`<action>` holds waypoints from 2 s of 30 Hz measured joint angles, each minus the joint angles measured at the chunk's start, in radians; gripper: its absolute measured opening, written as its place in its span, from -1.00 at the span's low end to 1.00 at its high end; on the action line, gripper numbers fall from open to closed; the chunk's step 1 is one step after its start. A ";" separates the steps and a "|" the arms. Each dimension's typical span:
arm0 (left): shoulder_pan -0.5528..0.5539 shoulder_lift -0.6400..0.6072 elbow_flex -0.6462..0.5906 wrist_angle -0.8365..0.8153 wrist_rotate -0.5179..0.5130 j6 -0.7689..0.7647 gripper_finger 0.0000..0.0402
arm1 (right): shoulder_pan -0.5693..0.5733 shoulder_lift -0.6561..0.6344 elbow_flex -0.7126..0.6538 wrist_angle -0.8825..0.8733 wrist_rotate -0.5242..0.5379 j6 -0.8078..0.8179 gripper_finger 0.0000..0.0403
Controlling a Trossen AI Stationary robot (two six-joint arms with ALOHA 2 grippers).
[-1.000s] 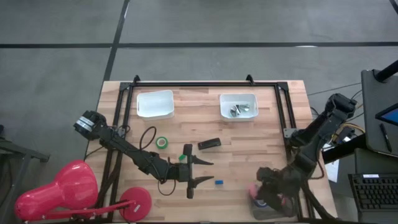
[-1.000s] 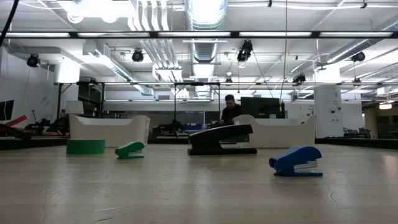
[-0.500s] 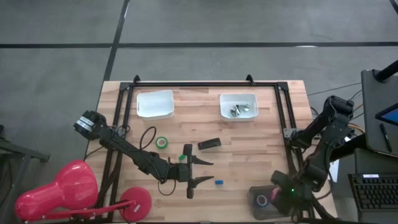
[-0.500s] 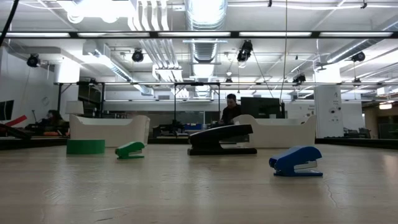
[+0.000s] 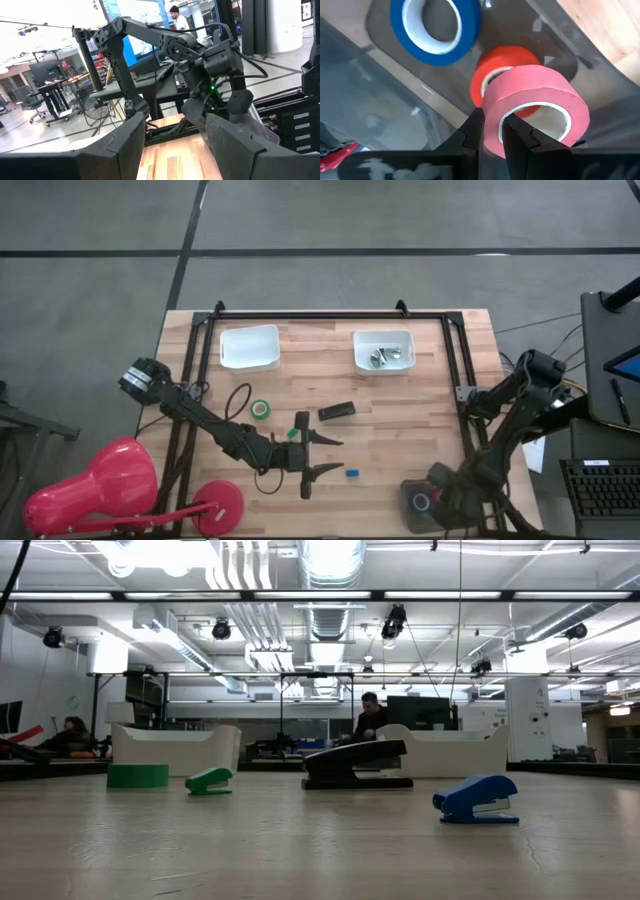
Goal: Pick and place Stapler, Stapler remover, tape
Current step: Put the pink tape into the black bin, then put the green tape into the black bin
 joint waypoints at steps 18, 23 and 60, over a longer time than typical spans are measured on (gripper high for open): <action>0.000 0.000 0.000 -0.008 0.000 -0.002 0.06 | -0.053 0.081 0.028 0.004 -0.104 -0.055 -0.78; 0.000 0.000 0.000 -0.008 0.000 -0.002 0.06 | -0.053 0.081 0.028 0.008 -0.102 -0.058 -0.78; 0.005 -0.085 0.000 -0.492 -0.442 -0.301 0.06 | -0.062 0.014 0.232 -0.256 0.348 -0.272 -0.27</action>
